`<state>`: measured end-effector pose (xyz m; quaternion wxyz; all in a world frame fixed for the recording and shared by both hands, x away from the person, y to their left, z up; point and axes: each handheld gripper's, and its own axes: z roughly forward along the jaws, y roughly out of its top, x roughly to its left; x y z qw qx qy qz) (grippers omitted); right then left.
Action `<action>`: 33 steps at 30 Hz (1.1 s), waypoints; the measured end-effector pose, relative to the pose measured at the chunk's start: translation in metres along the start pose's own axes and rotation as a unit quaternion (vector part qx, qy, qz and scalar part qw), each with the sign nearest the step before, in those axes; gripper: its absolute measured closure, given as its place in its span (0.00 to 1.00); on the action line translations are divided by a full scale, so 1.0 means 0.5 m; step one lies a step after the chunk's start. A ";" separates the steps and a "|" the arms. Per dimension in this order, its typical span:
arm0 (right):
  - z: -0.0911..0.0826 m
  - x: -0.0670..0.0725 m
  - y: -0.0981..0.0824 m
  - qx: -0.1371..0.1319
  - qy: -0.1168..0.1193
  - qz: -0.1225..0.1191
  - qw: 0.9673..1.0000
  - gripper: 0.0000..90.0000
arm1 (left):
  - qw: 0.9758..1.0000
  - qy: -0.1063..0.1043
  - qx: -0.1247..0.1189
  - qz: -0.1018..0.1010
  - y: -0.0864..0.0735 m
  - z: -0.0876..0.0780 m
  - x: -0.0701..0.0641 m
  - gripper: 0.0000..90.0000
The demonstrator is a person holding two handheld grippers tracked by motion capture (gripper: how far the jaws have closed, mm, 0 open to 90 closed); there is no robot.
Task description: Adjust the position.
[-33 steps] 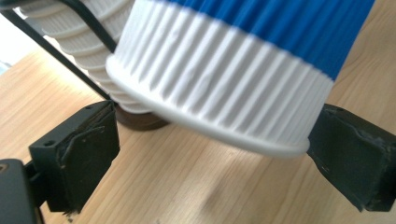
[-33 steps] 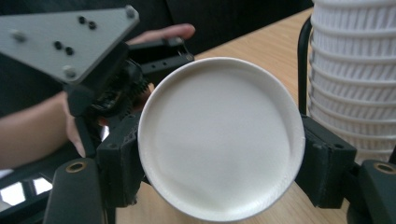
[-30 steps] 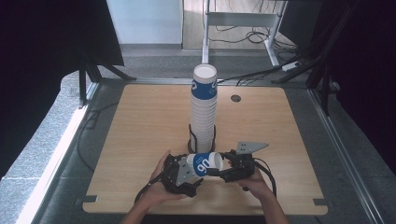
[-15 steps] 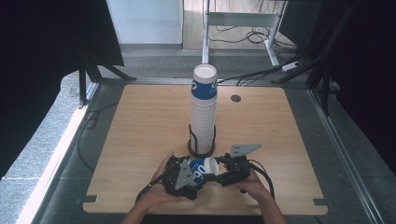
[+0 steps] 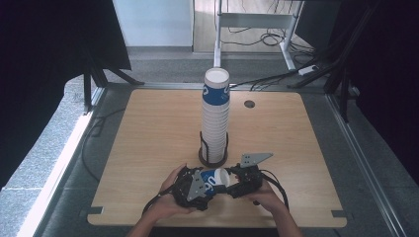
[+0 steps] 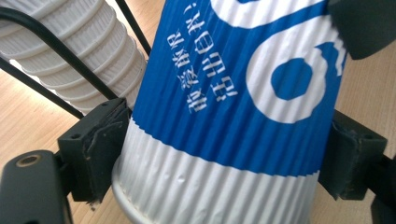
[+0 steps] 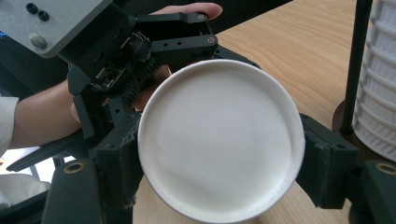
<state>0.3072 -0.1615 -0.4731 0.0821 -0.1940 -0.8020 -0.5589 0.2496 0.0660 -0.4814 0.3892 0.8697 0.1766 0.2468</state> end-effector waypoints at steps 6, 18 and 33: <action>0.000 0.002 0.000 0.004 -0.005 -0.005 1.000 0.28 | 1.000 0.002 -0.002 0.003 -0.001 0.000 -0.001 0.15; -0.005 0.003 0.003 -0.002 -0.017 -0.004 1.000 0.21 | 1.000 0.006 -0.010 0.005 -0.003 -0.002 0.001 0.16; -0.049 0.014 0.017 -0.019 -0.031 -0.018 0.999 0.19 | 1.000 0.021 0.002 0.017 -0.005 -0.006 0.011 0.16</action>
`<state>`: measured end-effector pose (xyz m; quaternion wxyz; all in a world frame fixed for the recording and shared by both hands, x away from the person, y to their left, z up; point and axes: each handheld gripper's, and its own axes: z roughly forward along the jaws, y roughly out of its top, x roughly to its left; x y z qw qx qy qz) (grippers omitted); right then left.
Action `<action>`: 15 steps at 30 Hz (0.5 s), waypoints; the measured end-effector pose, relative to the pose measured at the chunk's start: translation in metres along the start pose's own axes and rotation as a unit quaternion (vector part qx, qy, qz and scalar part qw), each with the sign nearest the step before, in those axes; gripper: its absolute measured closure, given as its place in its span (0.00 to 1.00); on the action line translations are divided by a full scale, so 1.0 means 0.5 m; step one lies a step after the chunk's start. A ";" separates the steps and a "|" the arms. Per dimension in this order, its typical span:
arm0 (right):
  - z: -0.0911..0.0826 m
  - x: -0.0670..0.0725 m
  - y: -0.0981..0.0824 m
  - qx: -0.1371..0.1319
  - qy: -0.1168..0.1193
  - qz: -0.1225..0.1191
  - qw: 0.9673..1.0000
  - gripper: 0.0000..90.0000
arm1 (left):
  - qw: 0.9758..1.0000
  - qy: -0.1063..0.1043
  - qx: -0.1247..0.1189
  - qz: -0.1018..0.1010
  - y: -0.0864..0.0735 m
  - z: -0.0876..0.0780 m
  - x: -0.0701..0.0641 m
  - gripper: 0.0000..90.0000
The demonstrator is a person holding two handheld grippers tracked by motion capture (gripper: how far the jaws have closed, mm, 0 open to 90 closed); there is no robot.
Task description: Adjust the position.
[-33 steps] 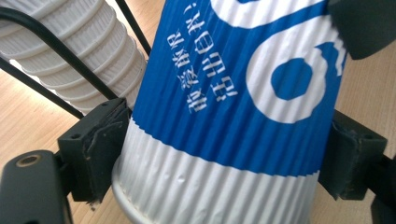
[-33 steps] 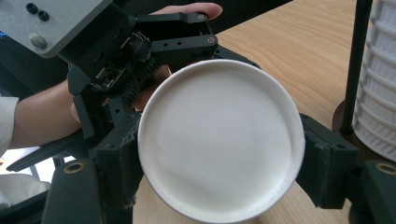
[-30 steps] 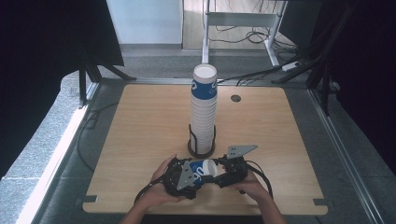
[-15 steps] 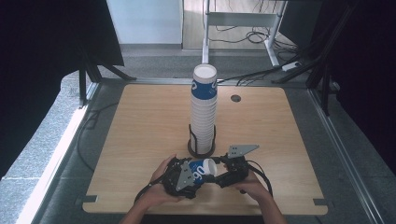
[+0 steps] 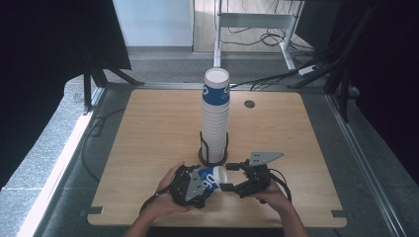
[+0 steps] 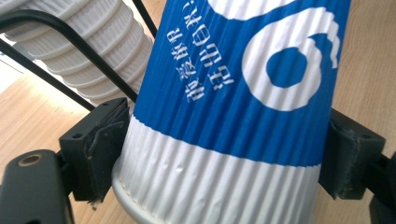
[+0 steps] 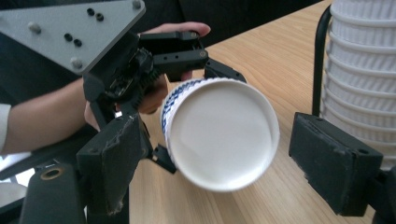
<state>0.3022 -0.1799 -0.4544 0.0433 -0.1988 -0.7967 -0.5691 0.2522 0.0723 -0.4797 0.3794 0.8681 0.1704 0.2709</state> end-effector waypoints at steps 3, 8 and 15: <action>-0.006 0.003 0.003 0.024 -0.021 -0.012 0.999 0.19 | 1.000 0.003 -0.001 0.004 0.003 0.001 0.003 0.16; -0.011 0.011 0.015 0.093 -0.039 -0.036 0.994 0.19 | 1.000 0.004 0.000 0.016 0.008 0.007 -0.001 0.16; -0.019 0.018 0.069 0.177 -0.051 -0.071 0.980 0.19 | 0.999 0.011 -0.004 0.030 0.027 0.000 0.003 0.16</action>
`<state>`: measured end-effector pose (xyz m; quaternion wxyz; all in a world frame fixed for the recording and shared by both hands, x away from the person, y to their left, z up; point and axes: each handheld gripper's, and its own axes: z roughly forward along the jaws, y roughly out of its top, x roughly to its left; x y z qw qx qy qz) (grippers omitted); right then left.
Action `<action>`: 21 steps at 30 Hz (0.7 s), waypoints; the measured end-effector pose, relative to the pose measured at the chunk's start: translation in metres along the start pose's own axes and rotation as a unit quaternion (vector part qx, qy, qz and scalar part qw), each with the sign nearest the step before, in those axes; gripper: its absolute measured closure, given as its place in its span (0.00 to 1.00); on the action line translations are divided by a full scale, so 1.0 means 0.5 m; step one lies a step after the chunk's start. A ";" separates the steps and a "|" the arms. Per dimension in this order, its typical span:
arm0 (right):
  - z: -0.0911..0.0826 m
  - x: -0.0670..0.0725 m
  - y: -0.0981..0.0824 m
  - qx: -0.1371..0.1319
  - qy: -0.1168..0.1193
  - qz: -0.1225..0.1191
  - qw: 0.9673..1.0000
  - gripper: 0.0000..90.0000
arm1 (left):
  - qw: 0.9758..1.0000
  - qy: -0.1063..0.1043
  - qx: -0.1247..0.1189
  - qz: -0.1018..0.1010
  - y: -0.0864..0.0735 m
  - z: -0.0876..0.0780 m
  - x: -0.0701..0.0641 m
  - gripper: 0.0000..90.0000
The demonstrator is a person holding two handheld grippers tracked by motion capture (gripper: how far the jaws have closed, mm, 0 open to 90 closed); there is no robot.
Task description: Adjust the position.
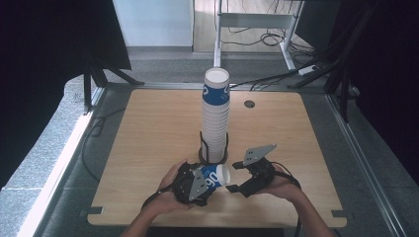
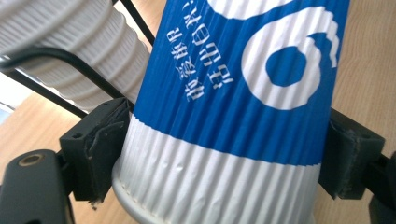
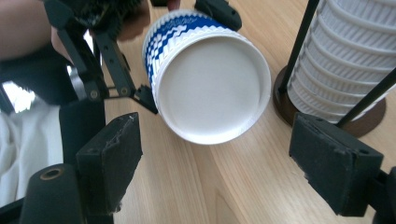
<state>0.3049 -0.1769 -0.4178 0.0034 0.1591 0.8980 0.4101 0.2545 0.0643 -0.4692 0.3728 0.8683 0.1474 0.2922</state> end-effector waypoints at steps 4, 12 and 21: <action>-0.001 0.003 0.022 0.041 -0.007 -0.019 0.999 0.19 | 1.000 0.004 0.001 0.009 0.010 -0.002 0.005 0.16; 0.021 0.003 0.048 0.109 -0.007 -0.041 0.993 0.17 | 0.999 0.009 0.017 0.030 0.012 0.008 0.004 0.16; 0.064 -0.009 0.070 0.172 -0.001 -0.062 0.983 0.17 | 0.998 0.006 0.033 0.051 0.015 0.018 -0.010 0.16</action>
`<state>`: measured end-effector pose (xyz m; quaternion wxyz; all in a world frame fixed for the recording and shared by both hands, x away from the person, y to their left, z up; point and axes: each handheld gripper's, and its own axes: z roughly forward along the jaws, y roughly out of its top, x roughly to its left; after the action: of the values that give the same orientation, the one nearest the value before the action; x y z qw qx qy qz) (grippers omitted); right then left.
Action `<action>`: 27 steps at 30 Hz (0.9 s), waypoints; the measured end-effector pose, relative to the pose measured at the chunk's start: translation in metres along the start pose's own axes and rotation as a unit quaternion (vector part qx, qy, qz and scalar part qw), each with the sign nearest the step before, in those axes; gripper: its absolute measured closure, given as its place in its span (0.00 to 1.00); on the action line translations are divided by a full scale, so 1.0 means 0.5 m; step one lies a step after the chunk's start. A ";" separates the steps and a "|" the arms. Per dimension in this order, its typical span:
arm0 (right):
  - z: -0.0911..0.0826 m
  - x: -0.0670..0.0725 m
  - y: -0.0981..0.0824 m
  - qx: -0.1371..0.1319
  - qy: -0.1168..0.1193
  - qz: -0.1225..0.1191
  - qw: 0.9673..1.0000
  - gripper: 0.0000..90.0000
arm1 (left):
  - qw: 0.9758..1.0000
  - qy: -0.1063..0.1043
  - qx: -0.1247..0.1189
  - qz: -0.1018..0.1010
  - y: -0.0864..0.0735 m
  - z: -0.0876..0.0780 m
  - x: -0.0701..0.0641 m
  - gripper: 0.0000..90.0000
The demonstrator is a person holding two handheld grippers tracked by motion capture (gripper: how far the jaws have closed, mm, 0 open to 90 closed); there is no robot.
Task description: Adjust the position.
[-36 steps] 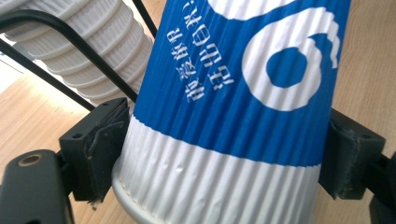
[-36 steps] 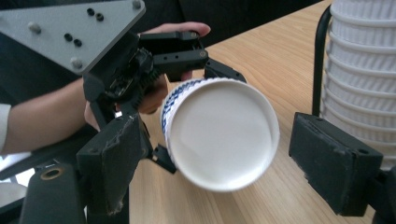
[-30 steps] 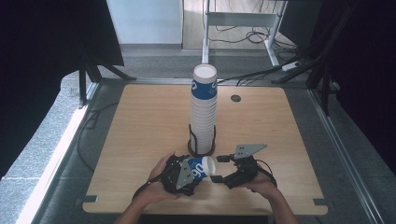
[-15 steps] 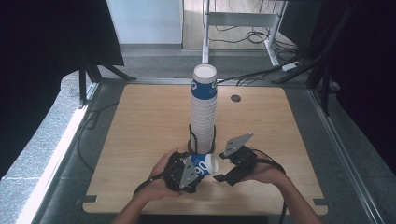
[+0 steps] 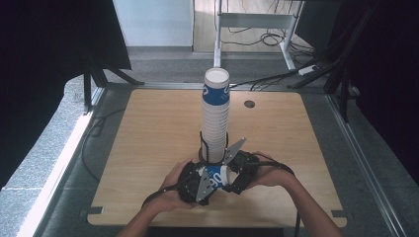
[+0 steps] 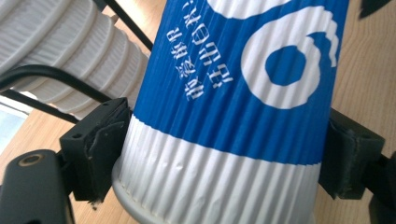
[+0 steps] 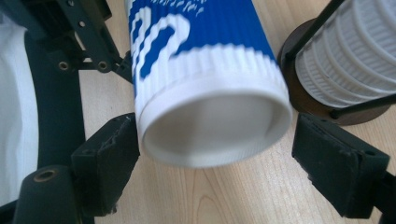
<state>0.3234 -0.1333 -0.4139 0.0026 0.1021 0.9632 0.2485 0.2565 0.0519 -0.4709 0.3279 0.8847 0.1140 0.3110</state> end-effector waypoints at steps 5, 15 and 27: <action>0.018 -0.003 0.017 0.031 0.008 -0.015 0.999 0.17 | 1.000 0.000 0.004 0.017 0.007 0.001 -0.006 0.16; 0.036 -0.003 0.024 0.050 0.037 -0.028 0.998 0.31 | 1.000 -0.002 0.010 0.027 0.006 0.008 -0.013 0.16; 0.007 -0.006 0.001 -0.019 0.033 -0.023 0.999 0.32 | 0.999 -0.006 -0.015 -0.032 0.006 -0.006 0.003 0.04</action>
<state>0.3268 -0.1318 -0.4169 -0.0217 0.0713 0.9600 0.2701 0.2558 0.0519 -0.4661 0.3515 0.8776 0.1356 0.2965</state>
